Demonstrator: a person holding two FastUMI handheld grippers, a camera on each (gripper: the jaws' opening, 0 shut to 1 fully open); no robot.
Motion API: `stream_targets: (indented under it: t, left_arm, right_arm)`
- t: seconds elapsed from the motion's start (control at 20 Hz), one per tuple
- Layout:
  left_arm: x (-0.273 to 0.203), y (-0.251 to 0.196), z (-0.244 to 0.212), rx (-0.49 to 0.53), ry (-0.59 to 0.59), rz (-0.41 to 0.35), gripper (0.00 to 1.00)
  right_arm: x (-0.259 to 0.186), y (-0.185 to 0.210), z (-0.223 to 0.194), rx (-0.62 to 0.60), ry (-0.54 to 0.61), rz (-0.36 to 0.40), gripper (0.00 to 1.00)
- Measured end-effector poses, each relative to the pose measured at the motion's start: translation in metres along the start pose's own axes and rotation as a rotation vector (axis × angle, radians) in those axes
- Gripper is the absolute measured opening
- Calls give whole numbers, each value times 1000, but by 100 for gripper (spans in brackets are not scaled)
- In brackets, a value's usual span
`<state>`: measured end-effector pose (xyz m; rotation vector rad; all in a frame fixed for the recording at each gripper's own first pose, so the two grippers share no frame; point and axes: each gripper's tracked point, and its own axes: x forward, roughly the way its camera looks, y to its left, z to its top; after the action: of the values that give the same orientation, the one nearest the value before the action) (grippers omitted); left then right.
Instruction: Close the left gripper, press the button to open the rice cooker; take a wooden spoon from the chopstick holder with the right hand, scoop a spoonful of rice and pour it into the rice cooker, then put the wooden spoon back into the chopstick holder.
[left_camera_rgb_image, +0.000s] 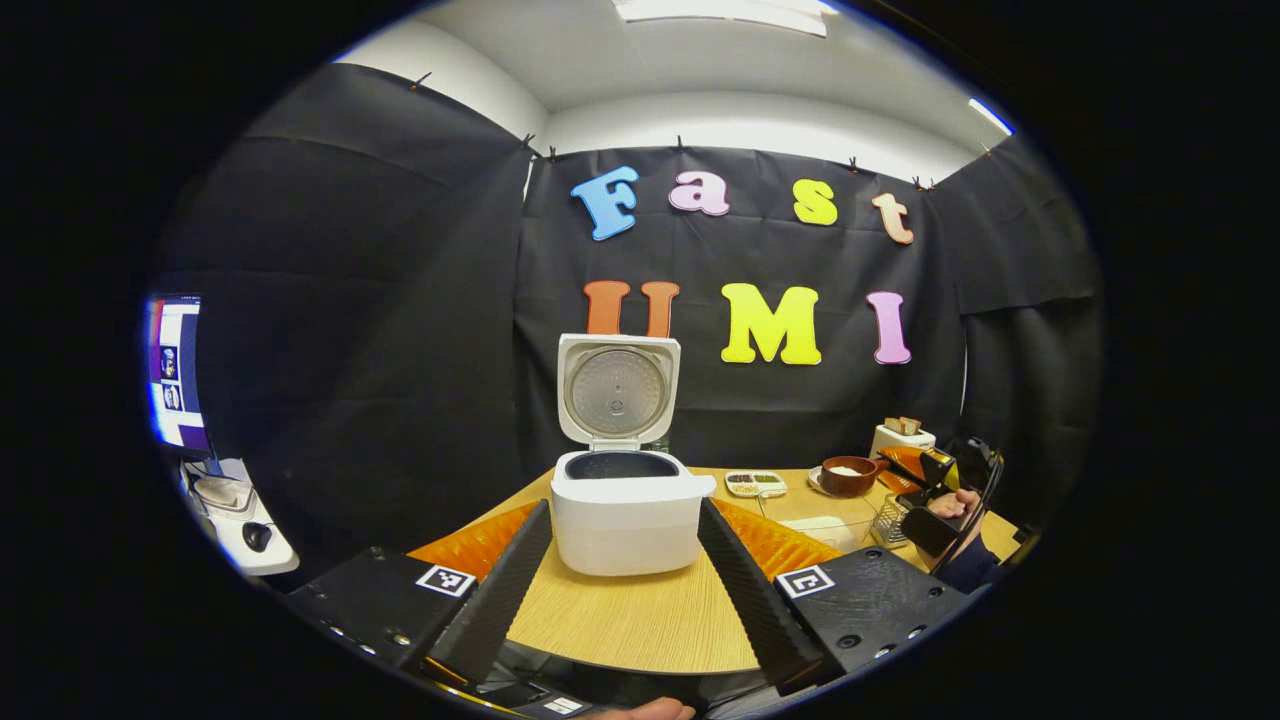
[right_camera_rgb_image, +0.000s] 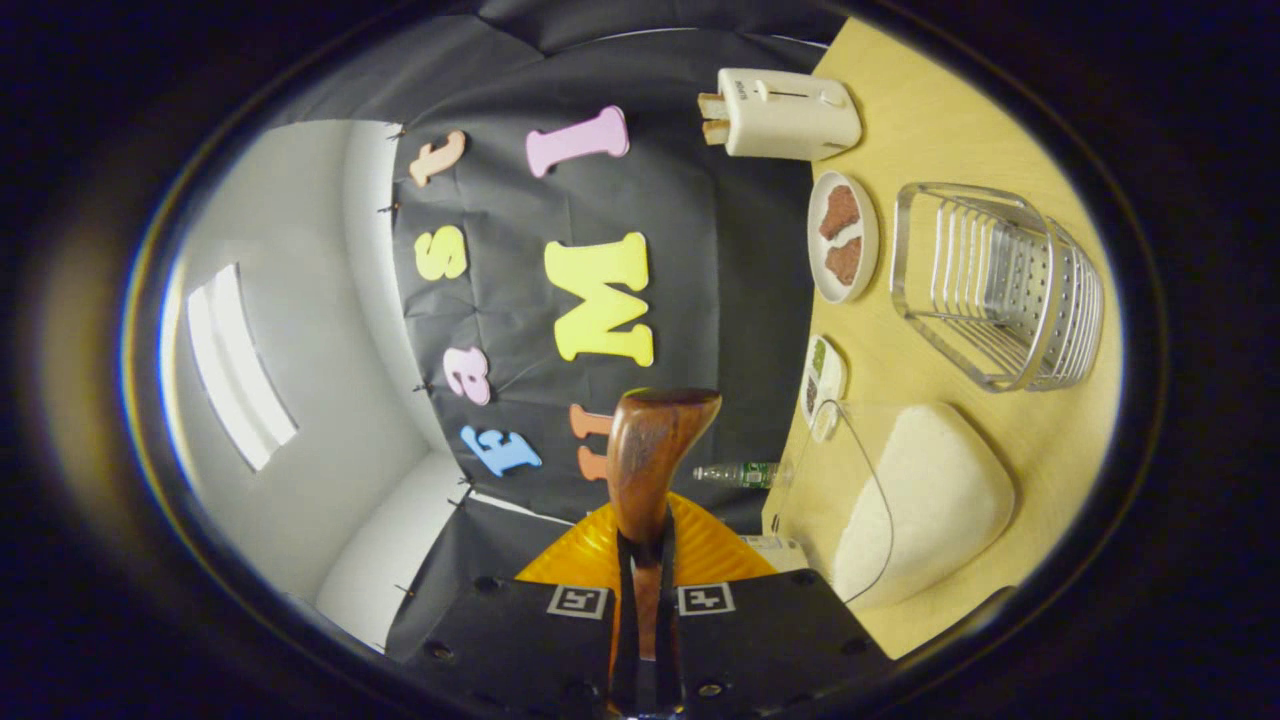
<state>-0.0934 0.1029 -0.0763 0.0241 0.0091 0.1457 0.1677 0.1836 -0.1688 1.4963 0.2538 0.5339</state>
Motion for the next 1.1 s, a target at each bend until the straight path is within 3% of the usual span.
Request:
stream_targets:
  t: [0.45, 0.9, 1.1]
  left_arm:
    - [-28, 45, 2, 2, -17, 40, 94]
    - [-51, 86, 9, 3, -41, 91, 94]
    - [-53, 96, 9, 6, -52, 102, 94]
  right_arm:
    - [48, 51, -65, -203, 87, 16, 12]
    - [141, 111, -153, -299, 196, 68, 12]
    - [179, 116, -194, -406, 243, 62, 12]
